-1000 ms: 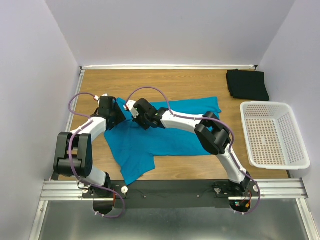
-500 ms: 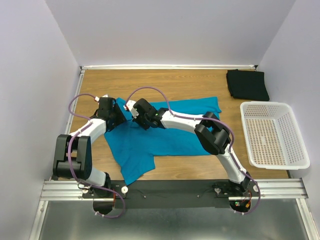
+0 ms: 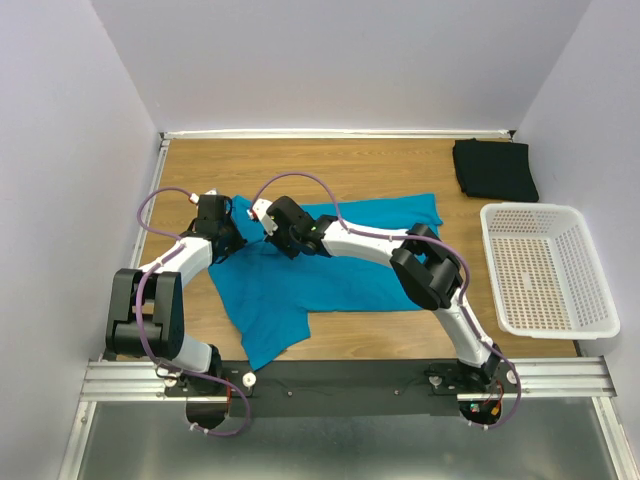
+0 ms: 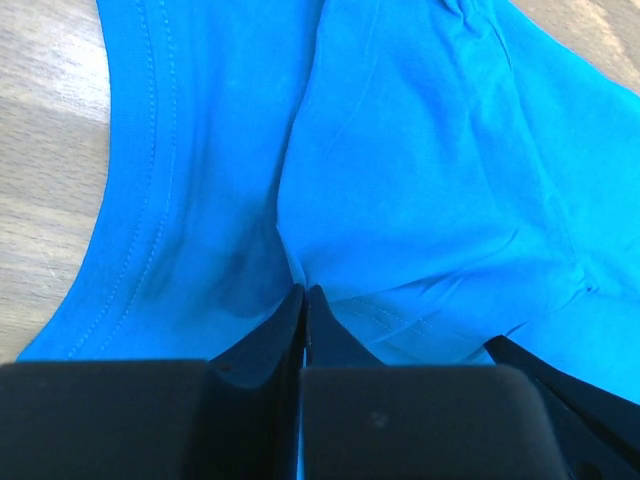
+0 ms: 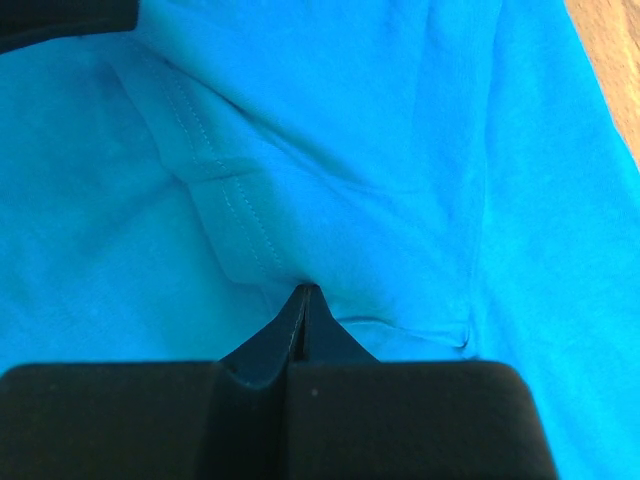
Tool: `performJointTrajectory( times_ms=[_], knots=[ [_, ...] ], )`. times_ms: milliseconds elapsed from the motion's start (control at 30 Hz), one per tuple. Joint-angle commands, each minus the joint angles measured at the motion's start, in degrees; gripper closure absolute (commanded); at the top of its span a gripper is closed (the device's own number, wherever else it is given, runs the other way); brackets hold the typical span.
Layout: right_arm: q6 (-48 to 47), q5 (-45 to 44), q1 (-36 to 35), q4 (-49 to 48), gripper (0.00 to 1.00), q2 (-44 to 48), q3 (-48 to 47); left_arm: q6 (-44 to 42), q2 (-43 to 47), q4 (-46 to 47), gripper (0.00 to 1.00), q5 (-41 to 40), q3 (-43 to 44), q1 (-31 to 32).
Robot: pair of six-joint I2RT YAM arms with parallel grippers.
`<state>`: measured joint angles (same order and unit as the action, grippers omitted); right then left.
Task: Fold and stack the t-shirts
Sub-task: Fold the tshirt
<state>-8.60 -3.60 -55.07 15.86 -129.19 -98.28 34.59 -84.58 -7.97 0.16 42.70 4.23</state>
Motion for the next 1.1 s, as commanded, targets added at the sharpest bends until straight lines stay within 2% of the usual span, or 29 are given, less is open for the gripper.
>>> performJointTrajectory(
  times_ms=[0, 267, 533, 800, 1067],
  knots=[
    [-0.19, -1.41, -0.57, -0.92, 0.99, 2.27, -0.95, -0.31, 0.81, -1.17, 0.99, 0.36, -0.51, -0.27],
    [-1.24, -2.20, -0.57, -0.83, 0.99, 5.17, 0.81, 3.37, 5.56, -7.41, 1.00, 0.36, 1.07, -0.27],
    [-1.77, -2.91, -0.48, -0.57, 0.99, 8.07, 3.00, 8.82, 9.69, -10.23, 1.00, 5.72, 0.11, -0.27],
    [-3.61, -4.75, -0.48, 0.05, 0.99, 10.45, 3.89, 12.25, 13.56, -13.65, 1.00, 6.95, 1.07, -0.28],
    [-1.25, -4.67, -0.48, 0.14, 0.96, 10.80, 5.20, 14.19, 13.57, -10.76, 1.00, 7.75, -4.73, -0.27]
  ],
)
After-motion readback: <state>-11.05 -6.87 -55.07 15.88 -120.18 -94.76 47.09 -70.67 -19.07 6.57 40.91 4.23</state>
